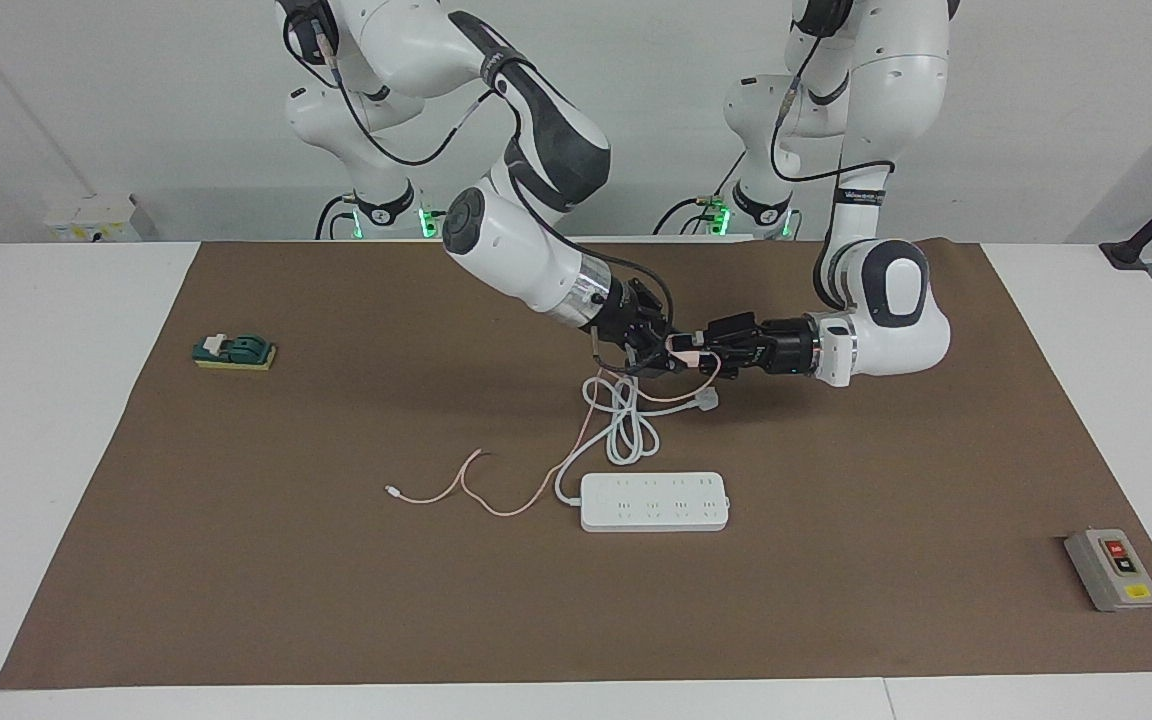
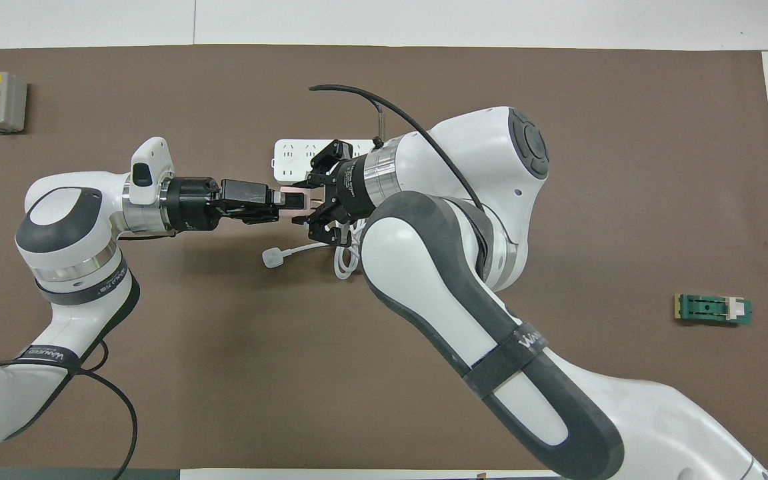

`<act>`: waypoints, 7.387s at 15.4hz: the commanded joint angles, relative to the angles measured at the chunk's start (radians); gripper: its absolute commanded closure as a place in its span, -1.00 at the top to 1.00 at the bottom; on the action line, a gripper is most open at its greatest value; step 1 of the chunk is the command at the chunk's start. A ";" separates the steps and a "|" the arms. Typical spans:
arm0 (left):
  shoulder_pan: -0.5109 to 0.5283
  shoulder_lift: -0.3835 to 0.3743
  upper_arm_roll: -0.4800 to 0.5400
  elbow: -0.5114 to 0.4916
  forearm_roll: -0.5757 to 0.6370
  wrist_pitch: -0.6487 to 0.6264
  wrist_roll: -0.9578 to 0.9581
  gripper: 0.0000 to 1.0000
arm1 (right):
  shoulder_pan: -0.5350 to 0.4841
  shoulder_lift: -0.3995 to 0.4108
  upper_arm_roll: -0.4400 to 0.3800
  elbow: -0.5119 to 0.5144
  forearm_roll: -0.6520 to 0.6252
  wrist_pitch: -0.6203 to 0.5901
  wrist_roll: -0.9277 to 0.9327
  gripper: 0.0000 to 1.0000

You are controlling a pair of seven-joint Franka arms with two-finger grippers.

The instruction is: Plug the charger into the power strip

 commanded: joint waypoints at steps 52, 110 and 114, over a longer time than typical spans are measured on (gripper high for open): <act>-0.273 0.161 0.001 0.306 1.583 0.727 0.484 -0.80 | -0.582 -0.501 -0.021 -0.054 -0.920 -0.787 -1.809 1.00; -0.299 0.161 -0.009 0.235 1.616 0.708 0.492 -0.77 | -0.591 -0.469 -0.016 -0.053 -0.861 -0.747 -1.742 1.00; -0.299 0.163 -0.009 0.232 1.616 0.733 0.463 -0.77 | -0.588 -0.469 -0.015 -0.053 -0.861 -0.745 -1.742 1.00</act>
